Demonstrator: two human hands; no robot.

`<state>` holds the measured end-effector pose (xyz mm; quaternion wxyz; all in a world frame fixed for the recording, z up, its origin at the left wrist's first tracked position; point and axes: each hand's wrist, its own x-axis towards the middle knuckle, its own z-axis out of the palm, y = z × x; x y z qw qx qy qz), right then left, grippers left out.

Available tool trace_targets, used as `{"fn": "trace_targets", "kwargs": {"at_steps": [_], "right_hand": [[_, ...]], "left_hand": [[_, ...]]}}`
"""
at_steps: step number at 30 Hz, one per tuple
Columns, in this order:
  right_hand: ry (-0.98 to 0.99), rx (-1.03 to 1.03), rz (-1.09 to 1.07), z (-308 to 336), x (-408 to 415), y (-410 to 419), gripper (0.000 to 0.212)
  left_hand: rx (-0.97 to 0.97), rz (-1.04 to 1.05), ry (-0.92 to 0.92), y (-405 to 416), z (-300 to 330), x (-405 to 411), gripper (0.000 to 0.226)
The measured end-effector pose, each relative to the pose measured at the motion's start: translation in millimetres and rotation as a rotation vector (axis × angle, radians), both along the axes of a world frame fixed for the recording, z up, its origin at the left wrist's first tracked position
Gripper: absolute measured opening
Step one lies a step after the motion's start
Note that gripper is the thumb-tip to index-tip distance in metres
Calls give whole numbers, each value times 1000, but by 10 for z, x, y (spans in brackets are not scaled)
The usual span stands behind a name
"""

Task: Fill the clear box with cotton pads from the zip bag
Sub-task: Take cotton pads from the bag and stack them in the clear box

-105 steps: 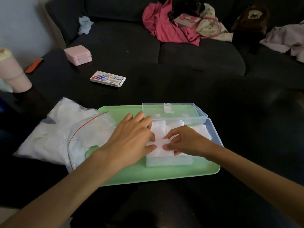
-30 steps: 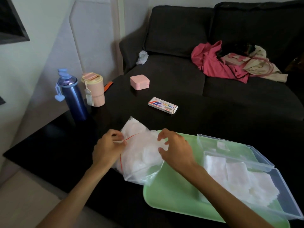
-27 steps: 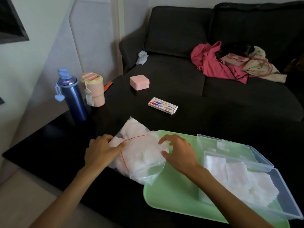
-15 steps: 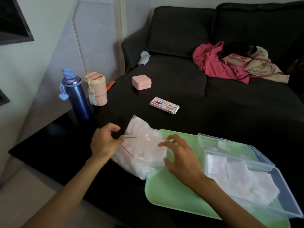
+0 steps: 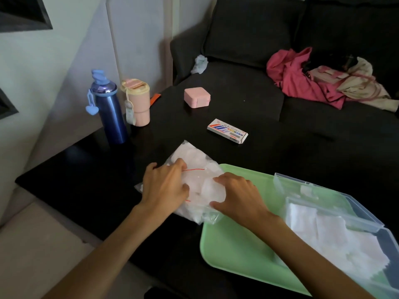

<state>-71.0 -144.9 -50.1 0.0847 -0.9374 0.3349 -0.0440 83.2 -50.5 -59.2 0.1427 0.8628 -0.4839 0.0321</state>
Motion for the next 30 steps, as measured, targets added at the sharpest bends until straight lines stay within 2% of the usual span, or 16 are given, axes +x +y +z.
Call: {"fn": "trace_targets", "kwargs": {"at_steps": [2, 3, 6, 7, 8, 9, 10, 11, 12, 13, 14, 16, 20, 25, 28, 30], "right_hand": [[12, 17, -5, -27, -27, -15, 60], [3, 32, -13, -40, -48, -26, 61], [-41, 95, -34, -32, -60, -36, 55], [-78, 129, -48, -22, -43, -33, 46], [-131, 174, -72, -2, -23, -20, 35], [-188, 210, -102, 26, 7, -1, 24], [-239, 220, -134, 47, 32, 28, 14], [-278, 202, -155, 68, 43, 71, 9], [-296, 133, -145, 82, 45, 124, 7], [-297, 14, -94, 80, 44, 176, 5], [-293, -101, -29, 71, 45, 230, 5], [-269, -197, 76, 56, 49, 338, 5], [-190, -148, 112, -23, 89, 425, 23], [-56, -148, 154, -173, 192, 464, 46], [-23, -182, 188, -200, 256, 475, 48], [-36, -180, 226, -210, 289, 489, 41]], "left_hand": [[-1, -66, 135, 74, -86, 172, 35], [-21, -102, 302, 116, -112, 265, 32], [-54, -195, 970, 194, -81, 417, 27], [-64, -239, 1062, 204, -74, 436, 27], [-72, -285, 1074, 221, -68, 427, 26], [-83, -319, 1015, 244, -75, 416, 25], [-98, -331, 838, 271, -86, 388, 26], [-119, -320, 566, 296, -86, 342, 30], [-156, -288, 275, 331, -73, 276, 34], [-198, -257, 73, 378, -54, 204, 37], [-226, -237, -26, 423, -40, 129, 37], [-245, -217, -39, 521, -62, -17, 33], [-188, -169, 90, 672, -181, -47, 27], [-60, -162, -45, 732, -236, 97, 41], [0, -201, 59, 746, -266, 133, 53], [23, -235, 147, 743, -267, 161, 58]]}}
